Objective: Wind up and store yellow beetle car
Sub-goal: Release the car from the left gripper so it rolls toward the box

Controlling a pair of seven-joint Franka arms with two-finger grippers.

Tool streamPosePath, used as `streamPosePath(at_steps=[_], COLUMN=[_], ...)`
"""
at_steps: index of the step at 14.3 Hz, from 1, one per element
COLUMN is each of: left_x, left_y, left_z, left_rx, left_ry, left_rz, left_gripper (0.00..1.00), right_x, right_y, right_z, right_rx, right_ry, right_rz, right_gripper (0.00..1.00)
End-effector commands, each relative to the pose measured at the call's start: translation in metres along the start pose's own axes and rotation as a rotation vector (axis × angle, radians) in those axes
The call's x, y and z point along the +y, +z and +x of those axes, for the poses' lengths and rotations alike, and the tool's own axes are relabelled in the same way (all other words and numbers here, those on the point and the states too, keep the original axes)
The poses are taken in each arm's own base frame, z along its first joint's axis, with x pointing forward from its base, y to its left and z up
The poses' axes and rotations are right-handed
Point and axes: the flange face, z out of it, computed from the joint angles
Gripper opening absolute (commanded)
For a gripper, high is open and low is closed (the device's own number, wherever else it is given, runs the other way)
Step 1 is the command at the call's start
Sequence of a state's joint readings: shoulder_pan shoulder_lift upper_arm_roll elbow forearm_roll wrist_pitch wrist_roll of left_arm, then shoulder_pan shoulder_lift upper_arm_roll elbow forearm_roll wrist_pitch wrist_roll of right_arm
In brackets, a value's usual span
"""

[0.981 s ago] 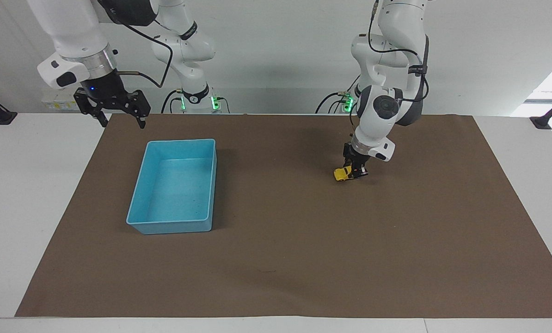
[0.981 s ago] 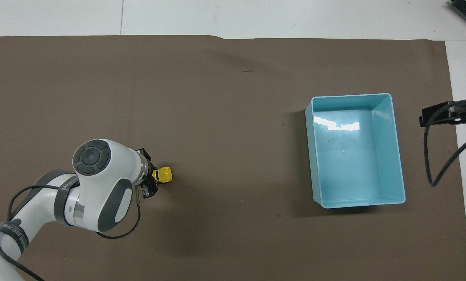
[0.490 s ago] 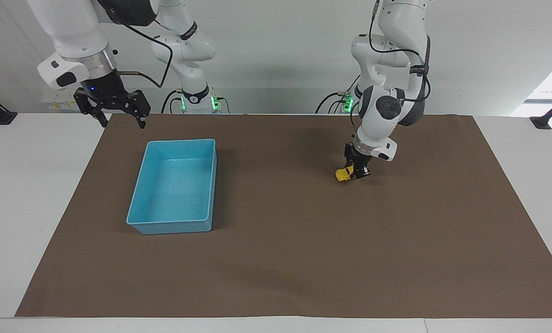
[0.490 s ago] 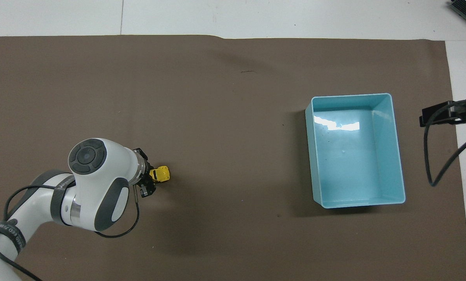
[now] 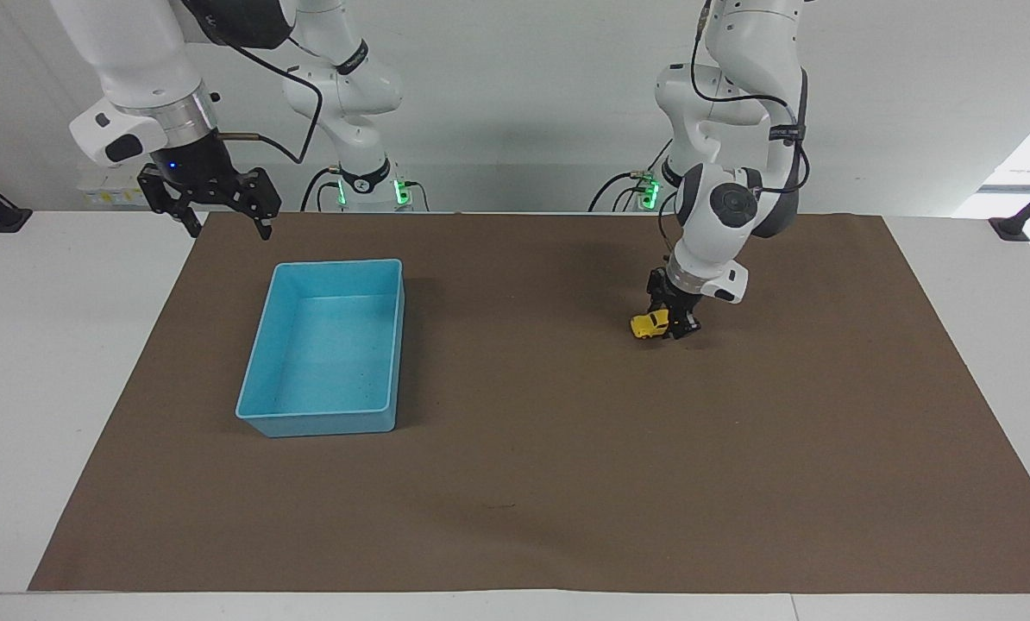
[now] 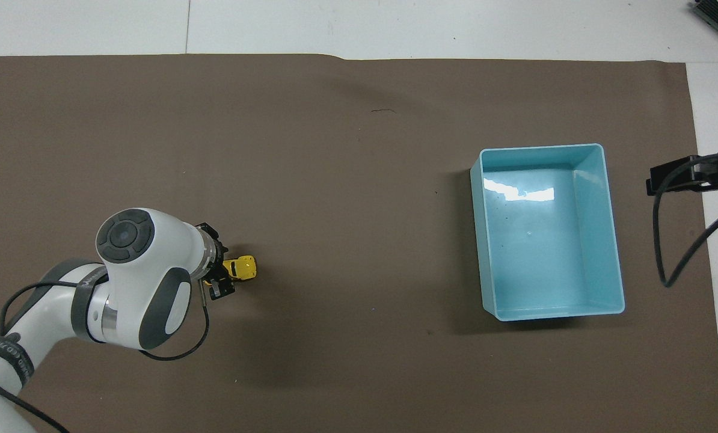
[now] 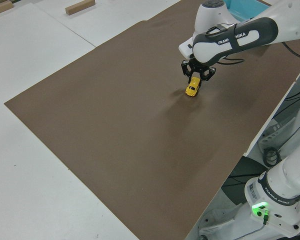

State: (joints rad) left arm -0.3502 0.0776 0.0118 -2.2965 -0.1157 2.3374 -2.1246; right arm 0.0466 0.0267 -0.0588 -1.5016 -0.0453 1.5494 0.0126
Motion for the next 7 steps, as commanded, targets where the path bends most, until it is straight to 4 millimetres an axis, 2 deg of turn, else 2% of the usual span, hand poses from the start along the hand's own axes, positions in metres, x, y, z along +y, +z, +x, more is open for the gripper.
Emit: streamPosePath(at_steps=[1,3,7], left_x=[0.028,0.032,0.035], left_y=[-0.031,-0.046,-0.062], left_z=[-0.008,-0.011,-0.014], left_rx=[0.011,0.007,-0.001], left_ry=[0.007,0.009,0.037], left_rz=[0.01,0.007,-0.008], left_gripper=[1.0,1.0,1.0], right_x=[0.003,0.003,0.003], right_y=[0.0,0.0,0.0], right_z=[-0.005,-0.006,-0.006], right_rx=[-0.006,-0.007,-0.009], right_ry=[-0.02,-0.02,-0.02], right_rz=[-0.003,-0.004,-0.003], right_gripper=[1.0,1.0,1.0])
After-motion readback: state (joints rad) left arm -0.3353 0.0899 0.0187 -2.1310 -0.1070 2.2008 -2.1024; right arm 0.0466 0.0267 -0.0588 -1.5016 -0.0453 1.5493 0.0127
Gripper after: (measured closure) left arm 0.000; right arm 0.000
